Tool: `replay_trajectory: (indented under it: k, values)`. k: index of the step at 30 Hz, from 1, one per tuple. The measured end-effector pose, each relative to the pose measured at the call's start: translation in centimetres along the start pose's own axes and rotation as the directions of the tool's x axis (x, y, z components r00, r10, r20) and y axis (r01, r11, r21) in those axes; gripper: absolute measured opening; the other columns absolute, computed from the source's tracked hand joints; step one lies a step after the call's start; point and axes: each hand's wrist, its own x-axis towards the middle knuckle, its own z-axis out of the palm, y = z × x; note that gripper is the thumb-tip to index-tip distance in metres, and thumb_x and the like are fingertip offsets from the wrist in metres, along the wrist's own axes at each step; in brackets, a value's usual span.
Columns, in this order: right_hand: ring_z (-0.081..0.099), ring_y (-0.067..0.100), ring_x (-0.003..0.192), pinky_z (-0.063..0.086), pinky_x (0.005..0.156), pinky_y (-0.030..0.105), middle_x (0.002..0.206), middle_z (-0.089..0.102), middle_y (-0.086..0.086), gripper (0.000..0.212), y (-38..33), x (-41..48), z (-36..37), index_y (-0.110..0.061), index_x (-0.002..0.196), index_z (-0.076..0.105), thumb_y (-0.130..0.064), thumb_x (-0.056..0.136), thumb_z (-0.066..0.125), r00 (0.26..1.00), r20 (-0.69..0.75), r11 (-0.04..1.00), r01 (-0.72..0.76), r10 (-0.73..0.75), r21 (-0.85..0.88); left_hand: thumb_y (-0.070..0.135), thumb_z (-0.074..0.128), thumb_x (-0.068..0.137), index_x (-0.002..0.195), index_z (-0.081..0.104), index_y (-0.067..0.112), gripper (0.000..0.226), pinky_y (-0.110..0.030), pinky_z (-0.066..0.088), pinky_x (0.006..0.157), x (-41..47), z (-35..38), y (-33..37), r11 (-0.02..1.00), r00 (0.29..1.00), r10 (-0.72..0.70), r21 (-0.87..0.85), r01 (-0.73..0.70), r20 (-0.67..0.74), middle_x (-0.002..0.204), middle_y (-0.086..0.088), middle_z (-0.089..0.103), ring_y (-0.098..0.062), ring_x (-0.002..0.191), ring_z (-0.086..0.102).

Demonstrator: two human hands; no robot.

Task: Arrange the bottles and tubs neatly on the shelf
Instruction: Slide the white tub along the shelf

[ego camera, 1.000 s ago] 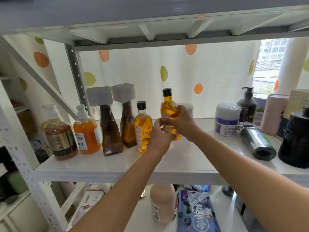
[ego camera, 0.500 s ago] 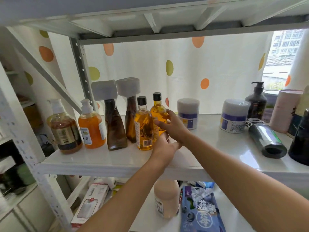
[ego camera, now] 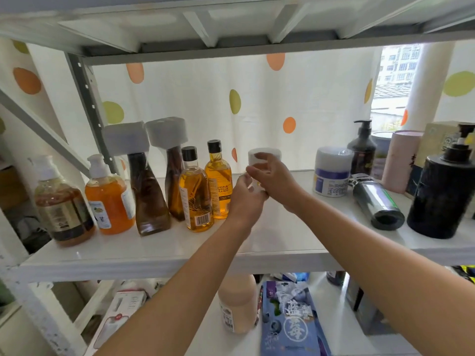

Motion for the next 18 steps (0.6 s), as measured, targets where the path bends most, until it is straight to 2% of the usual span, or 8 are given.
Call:
replay_trajectory:
  k: [3,6,8,13,15,18]
  values:
    - [0.063,0.017,0.106,0.056,0.080,0.031,0.120,0.062,0.003,0.049,0.3,0.1,-1.3,-0.019,0.138,0.046,-0.029,0.093,0.064,1.000,-0.019,1.000,0.008,-0.008,-0.022,-0.001,0.060,0.088,0.138,0.047,0.017,0.054,-0.033,0.046,0.101,0.7,0.7,0.3,1.000,1.000,0.010,0.007,-0.010,-0.016,0.139,0.005,0.051,-0.016,0.129,0.046]
    - [0.063,0.019,0.105,0.056,0.086,0.034,0.122,0.062,0.004,0.045,0.8,0.6,-2.3,-0.018,0.137,0.046,-0.029,0.095,0.061,0.998,-0.067,1.000,-0.003,0.002,-0.024,-0.004,0.055,0.090,0.138,0.044,0.014,0.053,-0.025,0.043,0.090,1.3,1.4,0.7,0.999,0.999,0.028,0.042,-0.026,-0.028,0.114,0.010,0.048,-0.010,0.112,0.046]
    - [0.062,0.022,0.108,0.054,0.091,0.038,0.125,0.062,0.007,0.041,1.2,1.0,-2.9,-0.017,0.135,0.048,-0.029,0.097,0.056,0.992,-0.124,0.999,-0.033,0.033,-0.003,-0.005,0.051,0.091,0.141,0.041,0.014,0.054,-0.023,0.041,0.087,1.9,1.7,0.7,0.997,0.999,0.029,0.079,-0.026,-0.035,0.112,0.010,0.045,-0.009,0.108,0.044]
    - [0.057,0.020,0.106,0.043,0.084,0.029,0.126,0.059,0.006,0.041,2.1,2.1,-3.7,-0.016,0.137,0.046,-0.034,0.100,0.047,0.967,-0.229,0.994,-0.111,0.109,0.004,-0.008,0.043,0.088,0.144,0.037,0.013,0.059,-0.025,0.039,0.088,3.9,2.5,0.1,0.997,0.997,-0.010,0.074,0.015,-0.073,0.116,0.007,0.040,-0.012,0.109,0.040]
    - [0.052,0.021,0.116,0.038,0.090,0.029,0.136,0.053,0.007,0.046,2.7,2.9,-3.8,-0.018,0.142,0.042,-0.038,0.100,0.045,0.962,-0.234,0.989,-0.145,0.143,0.005,0.002,0.041,0.092,0.145,0.035,0.013,0.054,-0.027,0.040,0.088,5.3,2.8,-0.4,0.998,0.994,-0.056,0.018,0.058,-0.093,0.125,0.005,0.045,-0.015,0.112,0.043]
    - [0.038,0.025,0.137,0.031,0.103,0.035,0.154,0.036,0.006,0.057,3.3,4.0,-3.9,-0.024,0.150,0.030,-0.050,0.100,0.039,0.955,-0.181,0.972,-0.227,0.235,0.063,0.034,0.028,0.103,0.147,0.032,0.016,0.048,-0.034,0.042,0.093,7.4,3.2,-1.0,0.986,0.980,-0.152,-0.089,0.141,-0.129,0.142,-0.008,0.046,-0.025,0.124,0.046]
